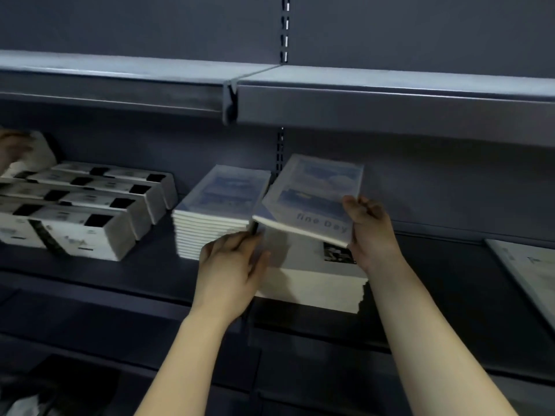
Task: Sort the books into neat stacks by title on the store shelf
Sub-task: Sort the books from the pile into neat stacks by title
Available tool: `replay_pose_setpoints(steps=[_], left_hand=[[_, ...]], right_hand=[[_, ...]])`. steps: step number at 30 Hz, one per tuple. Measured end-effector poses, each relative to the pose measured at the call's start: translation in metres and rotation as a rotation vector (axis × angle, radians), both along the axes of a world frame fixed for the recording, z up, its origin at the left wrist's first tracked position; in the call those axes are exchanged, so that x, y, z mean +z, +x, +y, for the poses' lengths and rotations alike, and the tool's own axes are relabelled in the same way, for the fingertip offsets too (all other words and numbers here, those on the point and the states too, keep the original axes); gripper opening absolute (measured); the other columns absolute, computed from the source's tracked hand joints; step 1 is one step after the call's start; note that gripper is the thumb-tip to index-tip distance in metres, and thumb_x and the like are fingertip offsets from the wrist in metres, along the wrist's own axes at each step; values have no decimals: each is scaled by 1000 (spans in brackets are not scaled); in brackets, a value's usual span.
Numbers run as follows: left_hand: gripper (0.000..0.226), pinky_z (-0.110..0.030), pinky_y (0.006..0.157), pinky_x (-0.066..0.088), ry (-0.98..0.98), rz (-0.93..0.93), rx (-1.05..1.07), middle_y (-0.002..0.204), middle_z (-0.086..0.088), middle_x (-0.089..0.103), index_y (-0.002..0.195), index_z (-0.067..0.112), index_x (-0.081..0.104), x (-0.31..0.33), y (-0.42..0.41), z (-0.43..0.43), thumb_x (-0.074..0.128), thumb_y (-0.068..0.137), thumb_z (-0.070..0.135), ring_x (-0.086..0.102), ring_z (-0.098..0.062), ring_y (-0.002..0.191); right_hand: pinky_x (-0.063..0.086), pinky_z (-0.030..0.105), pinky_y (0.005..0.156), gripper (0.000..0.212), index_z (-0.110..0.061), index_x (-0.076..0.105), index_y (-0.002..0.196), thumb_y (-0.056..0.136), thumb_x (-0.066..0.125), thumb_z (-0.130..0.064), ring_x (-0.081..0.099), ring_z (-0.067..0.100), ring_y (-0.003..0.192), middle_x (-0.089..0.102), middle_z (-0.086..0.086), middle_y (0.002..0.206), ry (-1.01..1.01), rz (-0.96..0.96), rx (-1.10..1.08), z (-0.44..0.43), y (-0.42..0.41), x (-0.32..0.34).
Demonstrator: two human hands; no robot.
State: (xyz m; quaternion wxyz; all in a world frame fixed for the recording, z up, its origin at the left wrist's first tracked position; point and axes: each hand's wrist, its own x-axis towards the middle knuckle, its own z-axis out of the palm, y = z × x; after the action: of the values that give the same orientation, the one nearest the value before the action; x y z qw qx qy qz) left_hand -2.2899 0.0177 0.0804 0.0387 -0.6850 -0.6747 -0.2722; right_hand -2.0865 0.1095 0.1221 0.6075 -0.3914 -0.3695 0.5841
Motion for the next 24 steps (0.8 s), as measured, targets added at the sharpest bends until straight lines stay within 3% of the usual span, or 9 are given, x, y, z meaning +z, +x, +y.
replay_pose_setpoints(steps=[3, 6, 8, 11, 13, 15, 19, 21, 24], left_hand=[[54, -40, 92, 37, 13, 1, 44, 124, 0, 62, 121, 22, 63, -4, -24, -6, 29, 88, 50, 56, -26, 113], [55, -41, 89, 39, -5, 7, 88, 122, -3, 63, 119, 20, 64, -9, -42, -12, 30, 87, 49, 57, -28, 111], [55, -41, 90, 37, -26, 2, 102, 125, -2, 61, 122, 21, 62, -11, -52, -15, 30, 87, 50, 54, -27, 115], [45, -41, 89, 35, -39, -9, 121, 127, -1, 59, 125, 23, 60, -13, -65, -19, 41, 90, 44, 52, -27, 117], [39, -39, 89, 34, -36, -16, 117, 128, -1, 58, 126, 24, 59, -15, -71, -21, 48, 92, 38, 51, -27, 117], [39, -37, 89, 31, -33, -22, 112, 128, 0, 58, 127, 25, 58, -16, -77, -22, 50, 92, 37, 51, -25, 118], [40, -39, 89, 35, -26, -33, 109, 125, 0, 61, 125, 25, 60, -19, -83, -20, 48, 89, 37, 54, -26, 116], [43, -40, 88, 35, -28, -36, 106, 124, 1, 61, 124, 25, 60, -19, -85, -19, 46, 87, 38, 54, -25, 115], [39, -39, 90, 33, -29, -41, 102, 126, 1, 60, 126, 25, 59, -21, -89, -15, 49, 90, 37, 52, -24, 118]], right_hand=[[56, 31, 60, 4, -11, 53, 100, 96, 55, -11, 66, 18, 77, 62, 7, 93, -3, -28, 71, 4, -22, -2], [56, 28, 60, 9, -7, 57, 104, 95, 54, -6, 66, 20, 79, 65, 9, 92, -19, -69, 146, 4, -47, -3], [54, 28, 63, 10, -9, 58, 92, 94, 52, -1, 65, 19, 79, 64, 8, 86, -13, -98, 190, 4, -61, -2], [48, 37, 76, 13, -9, 58, 86, 92, 51, 1, 58, 25, 87, 59, 12, 88, 12, -205, 236, 9, -77, -5], [45, 38, 76, 10, -8, 62, 92, 90, 55, -2, 54, 27, 85, 57, 14, 89, 30, -316, 231, 10, -84, -5], [45, 33, 70, 10, -9, 65, 91, 89, 57, -3, 56, 24, 77, 59, 12, 82, 41, -377, 193, 14, -90, -5], [38, 18, 44, 23, -12, 61, 68, 89, 63, -3, 44, 5, 41, 49, -10, 44, 85, -467, 58, 21, -102, -5], [38, 20, 45, 18, -8, 64, 70, 87, 66, -6, 43, 5, 41, 49, -8, 46, 105, -484, -1, 25, -107, -7], [41, 26, 55, 12, 4, 69, 88, 87, 64, -7, 49, 14, 56, 56, 6, 64, 96, -457, -63, 33, -115, -10]])
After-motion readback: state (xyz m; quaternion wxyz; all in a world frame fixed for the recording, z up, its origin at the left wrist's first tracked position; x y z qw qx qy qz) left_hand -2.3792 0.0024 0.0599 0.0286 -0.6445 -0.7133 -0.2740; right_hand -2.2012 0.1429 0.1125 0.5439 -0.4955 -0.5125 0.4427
